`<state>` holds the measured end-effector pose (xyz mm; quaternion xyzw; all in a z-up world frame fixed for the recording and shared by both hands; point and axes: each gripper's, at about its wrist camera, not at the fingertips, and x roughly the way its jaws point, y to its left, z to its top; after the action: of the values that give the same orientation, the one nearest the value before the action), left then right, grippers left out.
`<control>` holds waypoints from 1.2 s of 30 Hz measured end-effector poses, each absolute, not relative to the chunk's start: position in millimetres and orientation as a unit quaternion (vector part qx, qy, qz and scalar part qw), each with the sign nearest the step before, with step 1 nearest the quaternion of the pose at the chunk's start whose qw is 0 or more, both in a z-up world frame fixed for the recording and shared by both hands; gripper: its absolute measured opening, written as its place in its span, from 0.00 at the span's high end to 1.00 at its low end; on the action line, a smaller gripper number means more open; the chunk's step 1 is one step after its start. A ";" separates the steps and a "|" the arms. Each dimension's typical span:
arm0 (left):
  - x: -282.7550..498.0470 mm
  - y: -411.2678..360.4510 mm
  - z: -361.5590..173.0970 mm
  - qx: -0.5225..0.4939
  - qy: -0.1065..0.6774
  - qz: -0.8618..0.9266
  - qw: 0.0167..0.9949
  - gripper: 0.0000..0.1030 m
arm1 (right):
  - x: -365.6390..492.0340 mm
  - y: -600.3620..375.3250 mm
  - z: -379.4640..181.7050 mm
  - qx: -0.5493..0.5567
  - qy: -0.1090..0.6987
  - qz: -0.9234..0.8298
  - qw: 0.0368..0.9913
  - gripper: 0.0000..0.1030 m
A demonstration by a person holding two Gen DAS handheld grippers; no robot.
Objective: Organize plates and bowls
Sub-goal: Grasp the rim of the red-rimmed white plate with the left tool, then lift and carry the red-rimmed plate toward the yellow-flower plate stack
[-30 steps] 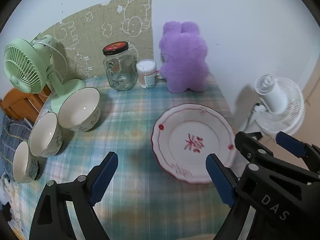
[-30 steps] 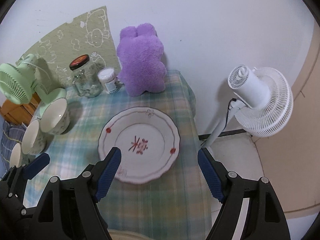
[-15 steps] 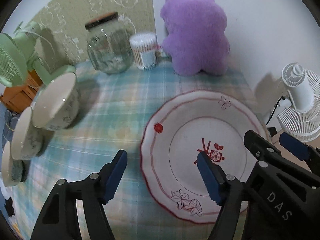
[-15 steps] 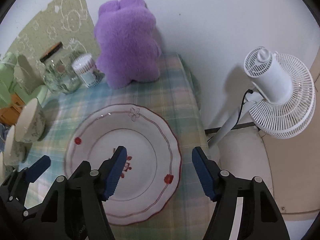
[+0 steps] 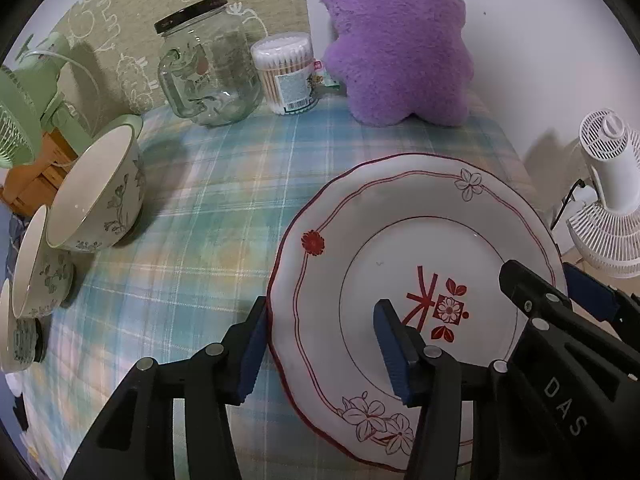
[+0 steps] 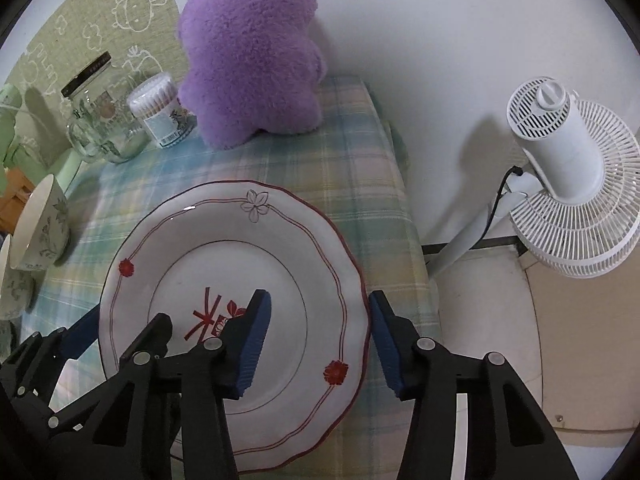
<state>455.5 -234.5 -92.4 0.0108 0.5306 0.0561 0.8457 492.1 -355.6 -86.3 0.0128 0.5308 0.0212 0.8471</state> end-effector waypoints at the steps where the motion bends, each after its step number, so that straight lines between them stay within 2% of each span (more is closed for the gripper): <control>1: 454.1 -234.1 -91.9 0.009 0.531 0.058 0.845 0.49 | 491.4 -355.8 -85.5 0.016 0.532 0.021 0.847 0.48; 21: 377.0 -200.3 -97.5 0.004 0.571 0.049 0.819 0.50 | 412.8 -329.2 -81.5 0.001 0.579 0.050 0.814 0.48; 36: 388.5 -198.4 -101.3 -0.005 0.565 0.040 0.824 0.46 | 441.3 -319.6 -96.9 -0.031 0.586 0.047 0.809 0.49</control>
<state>388.5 -198.4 -101.3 -0.0048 0.5655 0.0398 0.8238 441.3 -319.6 -96.9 -0.0309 0.5856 0.0475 0.8086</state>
